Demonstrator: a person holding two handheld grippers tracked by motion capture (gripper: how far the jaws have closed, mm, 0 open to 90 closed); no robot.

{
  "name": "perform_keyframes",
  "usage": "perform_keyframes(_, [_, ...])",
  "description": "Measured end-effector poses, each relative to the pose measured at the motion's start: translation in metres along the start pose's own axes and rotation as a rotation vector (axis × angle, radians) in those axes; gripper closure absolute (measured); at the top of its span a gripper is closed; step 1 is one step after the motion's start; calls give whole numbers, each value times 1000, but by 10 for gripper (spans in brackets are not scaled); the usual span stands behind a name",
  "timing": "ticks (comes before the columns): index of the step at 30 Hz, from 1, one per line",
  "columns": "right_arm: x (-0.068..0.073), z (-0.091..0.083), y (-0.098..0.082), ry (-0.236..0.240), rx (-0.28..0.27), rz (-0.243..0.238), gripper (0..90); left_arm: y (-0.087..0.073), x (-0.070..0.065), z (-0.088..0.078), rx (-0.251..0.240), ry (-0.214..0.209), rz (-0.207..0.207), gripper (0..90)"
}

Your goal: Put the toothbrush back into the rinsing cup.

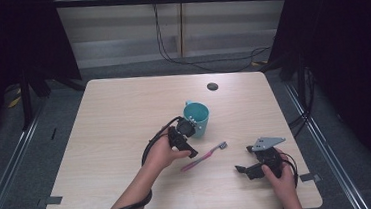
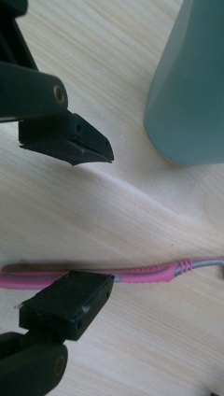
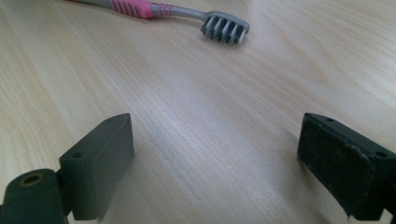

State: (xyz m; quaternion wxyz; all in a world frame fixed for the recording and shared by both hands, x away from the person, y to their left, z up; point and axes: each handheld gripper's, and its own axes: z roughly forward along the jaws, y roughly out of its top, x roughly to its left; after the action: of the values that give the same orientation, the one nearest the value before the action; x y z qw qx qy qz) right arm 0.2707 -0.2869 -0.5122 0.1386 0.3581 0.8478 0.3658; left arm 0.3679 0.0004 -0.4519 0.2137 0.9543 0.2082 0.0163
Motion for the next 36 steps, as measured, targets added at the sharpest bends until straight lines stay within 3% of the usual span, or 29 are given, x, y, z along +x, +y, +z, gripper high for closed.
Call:
perform_keyframes(10, [0,0,0,0,0,0,103,-2,-5,4,9,-22,-3,402])
perform_keyframes(16, [0,0,0,0,0,0,103,-3,-10,5,6,-44,29,448])
perform_keyframes(25, [0,0,0,0,0,0,103,-3,-16,8,12,-74,41,497])
perform_keyframes(36, [0,0,0,0,0,0,103,-2,-22,13,34,-81,58,564])
